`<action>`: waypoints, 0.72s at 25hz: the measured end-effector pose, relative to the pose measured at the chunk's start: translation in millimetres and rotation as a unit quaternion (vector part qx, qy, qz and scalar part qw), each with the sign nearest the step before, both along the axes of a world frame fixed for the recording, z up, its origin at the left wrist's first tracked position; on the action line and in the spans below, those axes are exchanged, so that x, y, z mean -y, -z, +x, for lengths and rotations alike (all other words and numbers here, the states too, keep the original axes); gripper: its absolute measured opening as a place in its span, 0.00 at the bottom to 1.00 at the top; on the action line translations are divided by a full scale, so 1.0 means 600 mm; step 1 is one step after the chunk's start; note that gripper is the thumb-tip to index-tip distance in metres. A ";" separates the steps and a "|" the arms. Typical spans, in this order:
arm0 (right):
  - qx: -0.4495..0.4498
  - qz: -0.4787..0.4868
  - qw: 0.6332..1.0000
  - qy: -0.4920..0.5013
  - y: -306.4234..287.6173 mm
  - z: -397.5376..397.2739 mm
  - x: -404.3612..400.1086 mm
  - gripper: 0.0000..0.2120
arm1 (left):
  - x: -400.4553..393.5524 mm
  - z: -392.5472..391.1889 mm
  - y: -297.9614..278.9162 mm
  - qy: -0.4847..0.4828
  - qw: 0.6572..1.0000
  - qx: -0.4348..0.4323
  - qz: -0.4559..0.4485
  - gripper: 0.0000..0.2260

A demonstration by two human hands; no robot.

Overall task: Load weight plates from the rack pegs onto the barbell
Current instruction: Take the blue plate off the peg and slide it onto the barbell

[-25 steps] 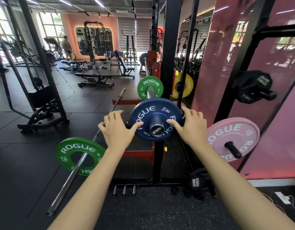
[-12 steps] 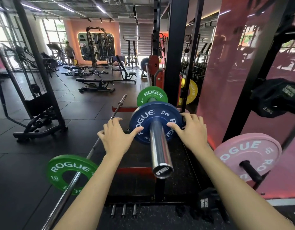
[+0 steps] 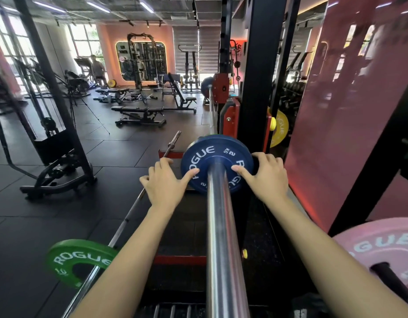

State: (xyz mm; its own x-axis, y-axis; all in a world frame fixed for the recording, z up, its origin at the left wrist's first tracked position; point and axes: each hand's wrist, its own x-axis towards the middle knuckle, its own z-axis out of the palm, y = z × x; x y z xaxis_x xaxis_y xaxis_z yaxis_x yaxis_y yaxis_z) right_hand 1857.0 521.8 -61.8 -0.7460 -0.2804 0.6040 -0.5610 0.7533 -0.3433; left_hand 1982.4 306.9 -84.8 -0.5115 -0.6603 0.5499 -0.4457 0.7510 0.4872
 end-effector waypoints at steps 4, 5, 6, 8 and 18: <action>0.017 -0.008 1.000 -0.014 -0.002 -0.039 0.013 0.40 | 0.021 -0.034 0.009 -0.013 0.999 0.020 -0.025 0.36; 0.017 -0.010 1.000 -0.018 -0.001 -0.042 0.012 0.40 | 0.021 -0.037 0.015 -0.016 0.999 0.023 -0.033 0.36; 0.016 -0.009 1.000 -0.016 -0.002 -0.043 0.011 0.41 | 0.019 -0.038 0.021 -0.016 0.999 0.024 -0.035 0.35; 0.020 -0.001 1.000 -0.008 -0.006 -0.039 0.012 0.41 | 0.011 -0.037 0.027 -0.010 1.000 0.019 -0.022 0.35; 0.018 -0.008 1.000 -0.019 -0.010 0.074 -0.051 0.36 | -0.056 0.069 0.013 -0.017 0.999 0.024 -0.025 0.35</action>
